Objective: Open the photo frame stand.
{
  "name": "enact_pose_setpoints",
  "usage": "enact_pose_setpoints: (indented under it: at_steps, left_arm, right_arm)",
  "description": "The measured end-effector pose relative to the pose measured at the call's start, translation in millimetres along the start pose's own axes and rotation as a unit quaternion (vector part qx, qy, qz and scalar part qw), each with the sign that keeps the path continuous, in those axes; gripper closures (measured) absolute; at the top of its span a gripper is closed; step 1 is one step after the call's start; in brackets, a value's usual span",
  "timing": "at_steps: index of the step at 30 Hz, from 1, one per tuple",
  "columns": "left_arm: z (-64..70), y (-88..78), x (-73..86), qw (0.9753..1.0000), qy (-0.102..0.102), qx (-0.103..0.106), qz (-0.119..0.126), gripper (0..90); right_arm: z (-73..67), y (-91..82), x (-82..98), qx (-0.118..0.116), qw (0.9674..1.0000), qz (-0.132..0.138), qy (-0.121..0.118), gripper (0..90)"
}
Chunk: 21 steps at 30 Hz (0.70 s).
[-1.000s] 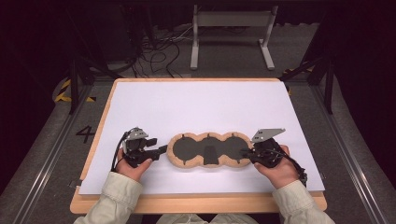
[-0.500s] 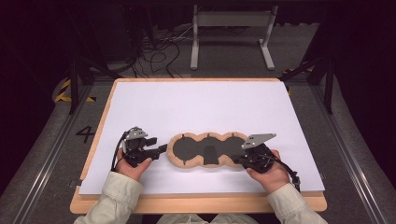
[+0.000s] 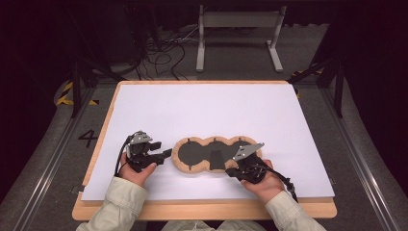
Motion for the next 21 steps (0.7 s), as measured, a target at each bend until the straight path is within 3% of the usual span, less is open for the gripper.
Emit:
enact_pose_setpoints:
  at_steps: [9, 14, 21]
  left_arm:
    - [0.1, 0.1, 1.2, 1.0, 0.003, -0.001, -0.005, 42.9]
    - [2.0, 1.5, 1.5, 0.9999, 0.009, 0.01, -0.006, 41.2]
    - [2.6, 2.3, 1.6, 0.9999, 0.012, 0.01, -0.006, 40.6]
  right_arm:
    - [0.4, 4.4, -2.9, -0.006, 0.9999, 0.01, 0.011, 90.0]
    - [3.0, -3.7, -12.0, -0.007, 0.9984, 0.048, 0.027, 90.0]
    - [8.3, -11.9, -24.1, 0.015, 0.996, 0.084, 0.025, 90.0]
Point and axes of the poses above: each handheld gripper's, and its own axes: y roughly forward along the jaws, x roughly out of its underside, z roughly to its right, the point moved 6 cm from there along y, roughly forward along the jaws, and after that the axes turned 3 degrees about z, right-handed, at the moved point
